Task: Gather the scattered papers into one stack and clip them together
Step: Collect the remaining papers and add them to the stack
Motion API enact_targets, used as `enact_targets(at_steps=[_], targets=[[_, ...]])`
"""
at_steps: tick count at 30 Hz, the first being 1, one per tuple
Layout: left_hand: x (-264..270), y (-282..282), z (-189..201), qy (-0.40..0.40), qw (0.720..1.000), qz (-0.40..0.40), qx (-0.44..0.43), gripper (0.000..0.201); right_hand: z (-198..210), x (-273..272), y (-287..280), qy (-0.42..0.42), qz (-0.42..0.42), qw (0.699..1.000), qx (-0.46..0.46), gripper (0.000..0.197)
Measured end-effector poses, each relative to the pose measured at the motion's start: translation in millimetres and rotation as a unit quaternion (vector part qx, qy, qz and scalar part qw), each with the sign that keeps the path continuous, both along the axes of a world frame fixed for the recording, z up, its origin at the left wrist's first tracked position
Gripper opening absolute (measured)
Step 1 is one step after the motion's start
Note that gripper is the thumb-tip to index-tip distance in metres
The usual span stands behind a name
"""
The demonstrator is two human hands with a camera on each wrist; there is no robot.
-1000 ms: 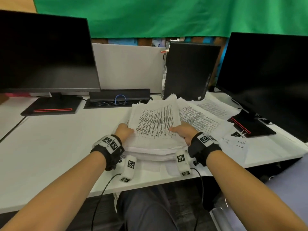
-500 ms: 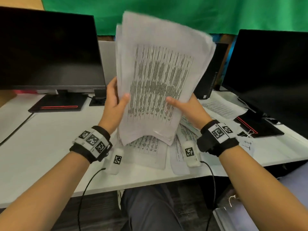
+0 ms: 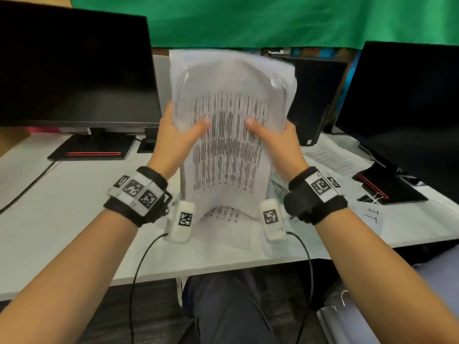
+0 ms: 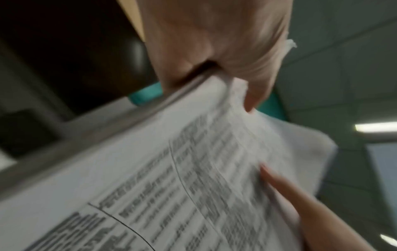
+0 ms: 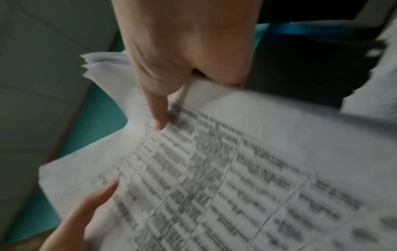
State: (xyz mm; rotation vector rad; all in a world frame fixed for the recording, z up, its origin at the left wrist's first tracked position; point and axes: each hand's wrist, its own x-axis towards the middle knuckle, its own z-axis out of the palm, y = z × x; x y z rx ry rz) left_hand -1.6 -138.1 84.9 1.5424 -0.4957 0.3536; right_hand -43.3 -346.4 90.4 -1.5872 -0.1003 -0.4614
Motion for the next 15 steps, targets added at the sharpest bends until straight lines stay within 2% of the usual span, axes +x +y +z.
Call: enact_targets(at_steps=[2, 4, 5, 7, 9, 10, 11, 14, 15], targets=[[7, 23, -30, 0.136, 0.981, -0.115, 0.075, 0.081, -26, -4, -10, 0.118, 0.059, 0.991, -0.016, 0.055], [3, 30, -53, 0.213, 0.949, -0.165, 0.161, 0.073, -46, -8, -7, 0.174, 0.083, 0.981, -0.012, 0.060], [2, 26, -60, 0.211, 0.949, -0.159, 0.170, 0.058, -53, -6, -4, 0.169, 0.071, 0.983, 0.003, 0.071], [4, 15, -63, 0.182, 0.972, -0.100, 0.107, 0.043, -56, -2, 4, 0.136, 0.038, 0.989, 0.044, 0.083], [6, 10, -60, 0.158, 0.985, -0.059, 0.022, 0.042, -54, -1, 6, 0.123, 0.025, 0.990, 0.064, 0.070], [7, 11, -62, 0.157, 0.985, -0.065, 0.009, 0.040, -56, -2, 6, 0.126, 0.034, 0.990, 0.060, 0.062], [7, 16, -67, 0.176, 0.980, -0.087, 0.022, 0.041, -63, -1, 5, 0.142, 0.045, 0.988, 0.044, 0.063], [9, 35, -83, 0.281, 0.938, -0.177, 0.101, 0.076, -91, -2, 4, 0.229, 0.091, 0.969, -0.001, 0.094], [9, 39, -85, 0.296, 0.931, -0.184, 0.112, 0.082, -97, 1, 5, 0.233, 0.093, 0.968, -0.004, 0.094]])
